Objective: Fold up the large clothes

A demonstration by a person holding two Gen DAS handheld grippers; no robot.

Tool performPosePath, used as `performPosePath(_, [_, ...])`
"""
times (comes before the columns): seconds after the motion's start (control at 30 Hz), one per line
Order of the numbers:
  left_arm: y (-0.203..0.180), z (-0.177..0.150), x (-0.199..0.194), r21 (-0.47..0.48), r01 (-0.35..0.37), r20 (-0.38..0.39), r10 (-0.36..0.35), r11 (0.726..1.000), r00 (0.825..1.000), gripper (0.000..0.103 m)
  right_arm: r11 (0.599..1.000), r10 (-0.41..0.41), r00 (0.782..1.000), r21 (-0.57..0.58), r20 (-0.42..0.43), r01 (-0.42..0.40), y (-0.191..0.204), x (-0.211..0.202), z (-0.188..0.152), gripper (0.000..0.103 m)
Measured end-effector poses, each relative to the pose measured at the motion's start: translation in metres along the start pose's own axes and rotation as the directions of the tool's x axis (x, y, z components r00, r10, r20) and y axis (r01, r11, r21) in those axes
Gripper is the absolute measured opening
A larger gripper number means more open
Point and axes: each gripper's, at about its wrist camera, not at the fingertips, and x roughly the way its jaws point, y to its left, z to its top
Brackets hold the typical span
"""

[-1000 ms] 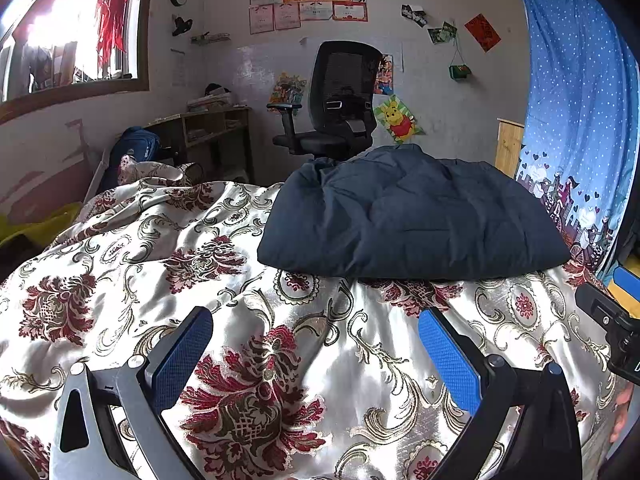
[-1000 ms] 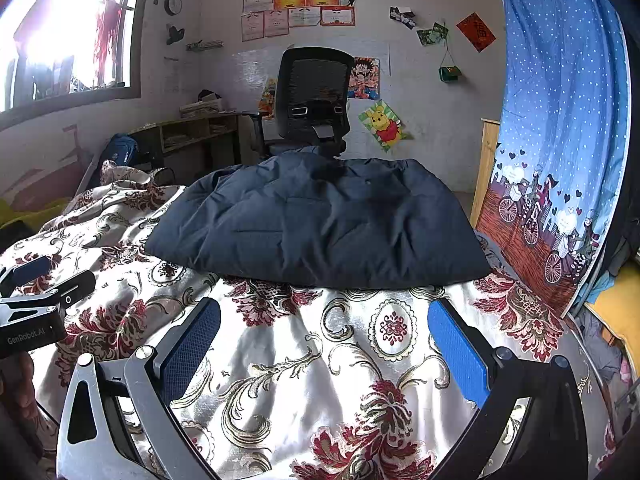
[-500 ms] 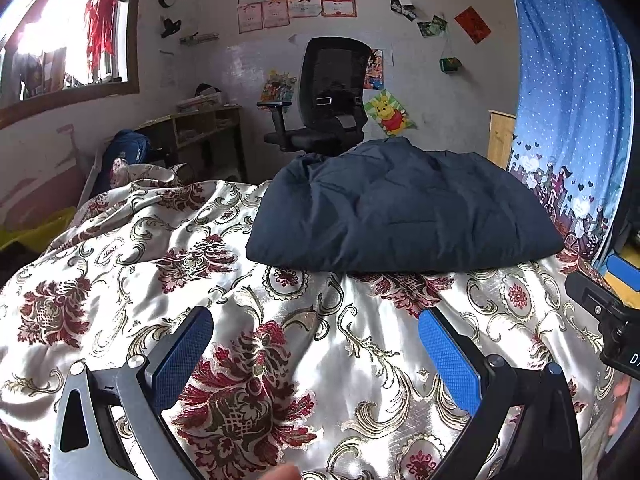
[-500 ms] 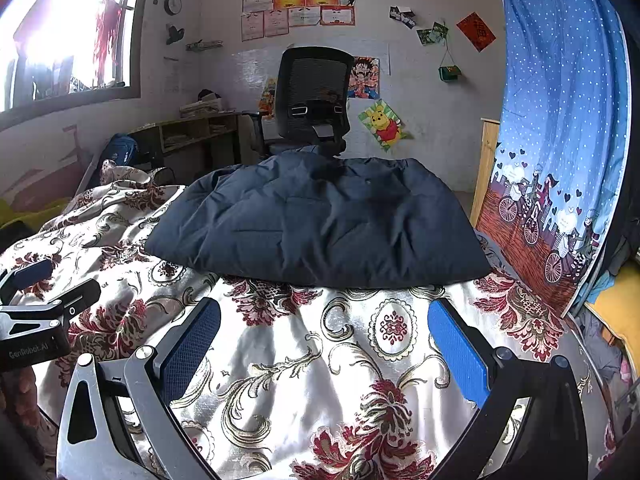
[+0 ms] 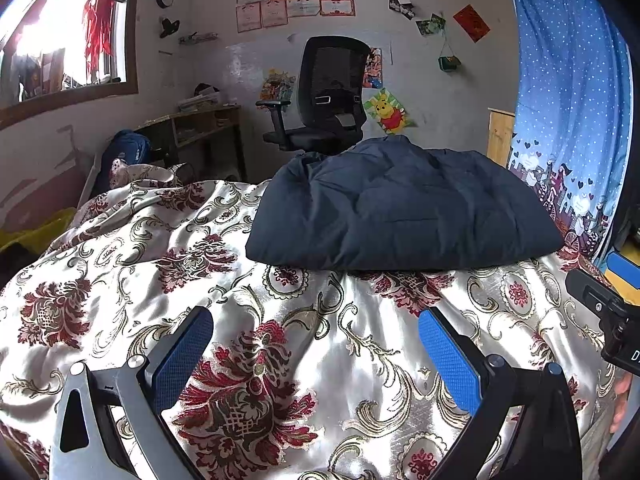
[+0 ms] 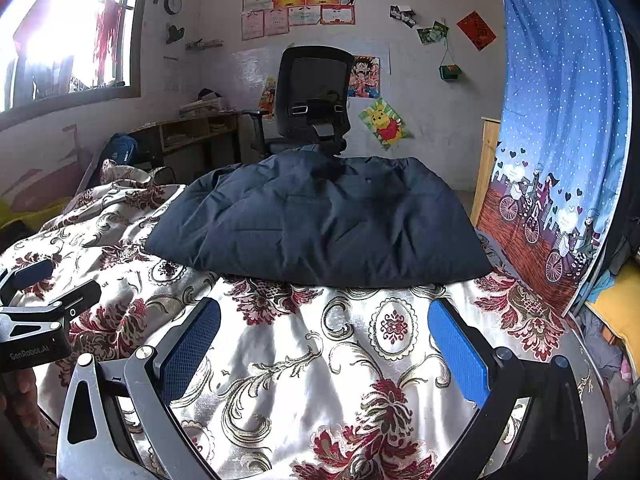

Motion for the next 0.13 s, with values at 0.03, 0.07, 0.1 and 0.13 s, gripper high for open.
performPosePath(0.03, [0.0000, 0.0002, 0.0002, 0.000, 0.000, -0.001, 0.000, 1.000, 1.000, 0.103, 1.000, 0.000, 1.000, 0.000, 0.000, 0.000, 0.0000, -0.0002, -0.0001, 0.102])
performPosePath(0.07, [0.0005, 0.0000, 0.0002, 0.000, 0.000, -0.004, 0.000, 1.000, 1.000, 0.103, 1.000, 0.000, 1.000, 0.000, 0.001, 0.000, -0.0001, 0.0002, 0.0004, 0.102])
performPosePath(0.1, [0.0011, -0.0002, 0.0006, 0.001, 0.001, -0.006, -0.001, 1.000, 1.000, 0.103, 1.000, 0.000, 1.000, 0.000, 0.000, 0.000, -0.0001, 0.0001, 0.0000, 0.102])
performPosePath(0.13, [0.0012, -0.0004, 0.0009, 0.001, 0.003, -0.011, -0.003, 1.000, 1.000, 0.103, 1.000, 0.000, 1.000, 0.000, 0.000, 0.000, 0.0000, 0.0003, 0.0003, 0.102])
